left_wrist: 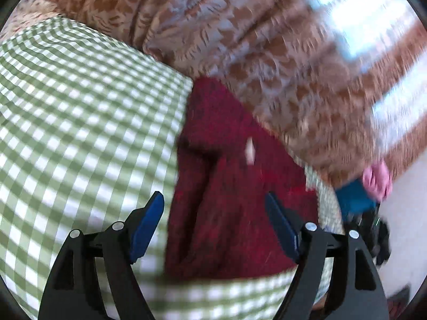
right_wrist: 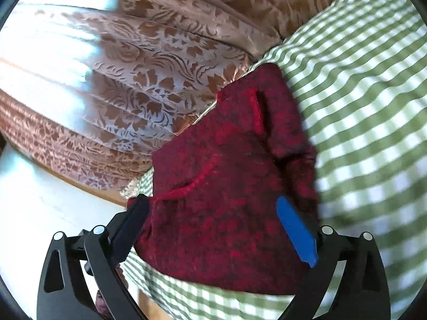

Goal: Fold small clothes

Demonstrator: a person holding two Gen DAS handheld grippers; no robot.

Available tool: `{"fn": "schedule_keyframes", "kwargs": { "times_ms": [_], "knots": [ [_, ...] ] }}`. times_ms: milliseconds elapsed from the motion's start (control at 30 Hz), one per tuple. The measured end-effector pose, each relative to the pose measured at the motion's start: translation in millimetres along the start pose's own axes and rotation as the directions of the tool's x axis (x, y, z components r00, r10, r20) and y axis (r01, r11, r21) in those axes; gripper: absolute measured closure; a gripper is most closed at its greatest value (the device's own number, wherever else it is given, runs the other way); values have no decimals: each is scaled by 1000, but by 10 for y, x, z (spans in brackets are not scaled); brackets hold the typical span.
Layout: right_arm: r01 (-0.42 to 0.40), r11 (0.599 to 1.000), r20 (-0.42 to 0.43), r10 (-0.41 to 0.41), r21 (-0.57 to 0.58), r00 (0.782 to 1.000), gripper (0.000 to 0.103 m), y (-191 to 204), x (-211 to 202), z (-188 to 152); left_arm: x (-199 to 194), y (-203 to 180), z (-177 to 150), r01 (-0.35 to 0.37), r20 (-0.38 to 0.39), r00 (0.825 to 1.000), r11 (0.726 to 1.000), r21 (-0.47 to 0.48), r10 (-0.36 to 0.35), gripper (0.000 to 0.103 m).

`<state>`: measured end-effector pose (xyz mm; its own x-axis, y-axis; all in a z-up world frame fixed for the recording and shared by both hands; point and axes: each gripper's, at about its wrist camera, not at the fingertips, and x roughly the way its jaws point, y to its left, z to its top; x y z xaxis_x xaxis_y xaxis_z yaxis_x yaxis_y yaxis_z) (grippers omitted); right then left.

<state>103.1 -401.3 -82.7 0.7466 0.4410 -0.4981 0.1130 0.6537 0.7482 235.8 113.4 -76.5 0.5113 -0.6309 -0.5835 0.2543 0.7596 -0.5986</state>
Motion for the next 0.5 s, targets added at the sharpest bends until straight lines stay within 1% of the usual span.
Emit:
{"fn": "schedule_keyframes", "kwargs": {
  "times_ms": [67, 133, 200, 233, 267, 300, 333, 367, 400, 433, 467, 500],
  "knots": [
    [53, 997, 9, -52, -51, 999, 8, -55, -124, -114, -2, 43, -189, 3, -30, 1000, 1000, 20, -2, 25],
    [102, 990, -8, -103, -97, 995, 8, -98, -136, -231, 69, 91, -363, 9, -79, 997, 1000, 18, -8, 27],
    [143, 980, -36, -149, -137, 988, 12, -165, -93, -378, 135, 102, -439, 9, -93, 996, 1000, 9, -8, 34],
    [162, 973, -43, -171, -164, 984, 16, -180, -53, -435, 167, 97, -457, 5, -97, 995, 1000, 11, -4, 44],
    [193, 960, -48, -206, -201, 977, 23, -177, 22, -497, 204, 99, -459, -2, -105, 994, 1000, 6, 3, 53],
    [210, 953, -55, -227, -217, 972, 30, -194, 72, -528, 225, 110, -450, -6, -113, 994, 1000, -12, 5, 58],
    [243, 941, -62, -264, -235, 963, 40, -216, 140, -562, 235, 121, -443, -2, -123, 992, 1000, -26, -1, 66],
    [284, 923, -62, -309, -261, 949, 48, -226, 204, -596, 226, 111, -442, -8, -125, 992, 1000, -24, 5, 71],
    [292, 917, -58, -319, -271, 946, 52, -219, 214, -607, 193, 77, -463, -16, -125, 992, 1000, -4, 15, 73],
    [288, 921, -59, -314, -262, 948, 62, -227, 188, -607, 149, 37, -493, -22, -125, 992, 1000, 17, 24, 75],
    [282, 927, -67, -307, -247, 949, 68, -238, 158, -603, 109, 11, -526, -23, -127, 992, 999, 27, 26, 76],
    [278, 930, -72, -303, -241, 950, 70, -234, 104, -610, 62, -9, -558, -19, -128, 992, 999, 29, 22, 76]
  ]
}}
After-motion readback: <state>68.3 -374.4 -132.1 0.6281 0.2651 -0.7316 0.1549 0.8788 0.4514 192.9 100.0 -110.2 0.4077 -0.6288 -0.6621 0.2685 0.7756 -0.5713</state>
